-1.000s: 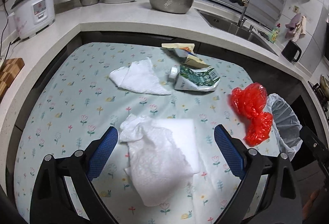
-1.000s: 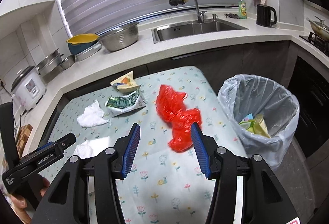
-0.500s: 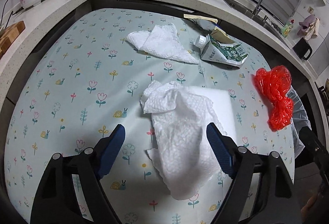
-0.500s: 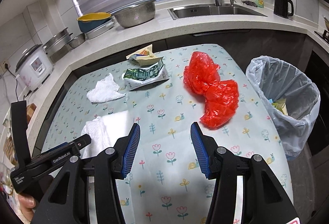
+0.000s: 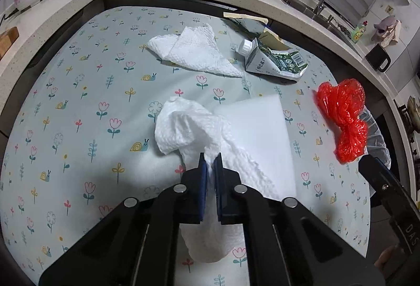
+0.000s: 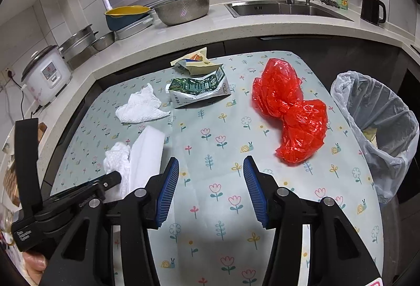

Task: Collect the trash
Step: 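Grasp the white tissue with the left tool while the right tool grasps the white sponge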

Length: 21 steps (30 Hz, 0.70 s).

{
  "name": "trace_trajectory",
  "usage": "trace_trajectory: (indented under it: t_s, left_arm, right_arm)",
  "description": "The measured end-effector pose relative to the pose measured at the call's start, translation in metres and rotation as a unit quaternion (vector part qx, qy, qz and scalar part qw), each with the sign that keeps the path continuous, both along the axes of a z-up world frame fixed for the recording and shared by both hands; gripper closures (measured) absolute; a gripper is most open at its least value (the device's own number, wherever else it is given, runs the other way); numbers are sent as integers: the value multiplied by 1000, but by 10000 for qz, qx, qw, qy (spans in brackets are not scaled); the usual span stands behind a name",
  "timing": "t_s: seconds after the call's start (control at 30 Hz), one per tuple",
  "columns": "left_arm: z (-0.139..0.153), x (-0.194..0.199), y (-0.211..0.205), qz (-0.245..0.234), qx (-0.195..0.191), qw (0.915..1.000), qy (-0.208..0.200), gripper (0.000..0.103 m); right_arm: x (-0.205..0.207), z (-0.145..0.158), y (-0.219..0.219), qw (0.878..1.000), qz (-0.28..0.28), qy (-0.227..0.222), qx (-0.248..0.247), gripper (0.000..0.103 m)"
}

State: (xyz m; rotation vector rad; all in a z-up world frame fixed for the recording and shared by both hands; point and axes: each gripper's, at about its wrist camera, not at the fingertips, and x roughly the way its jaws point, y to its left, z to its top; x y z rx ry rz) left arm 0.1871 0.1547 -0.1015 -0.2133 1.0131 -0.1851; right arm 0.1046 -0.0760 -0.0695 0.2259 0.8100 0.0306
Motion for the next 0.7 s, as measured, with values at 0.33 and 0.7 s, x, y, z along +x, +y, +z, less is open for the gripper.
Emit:
trace_trajectory:
  t_s: [0.33,0.7]
  left_arm:
    - [43,-1,39,265,-437,9980,-369,101]
    - [55,7,62,476,-462,9963,-550,101]
  right_arm:
    - [25,14,38,9990,423,-154,-74,53]
    - [60,10,76,9967,813,-52,-34,53]
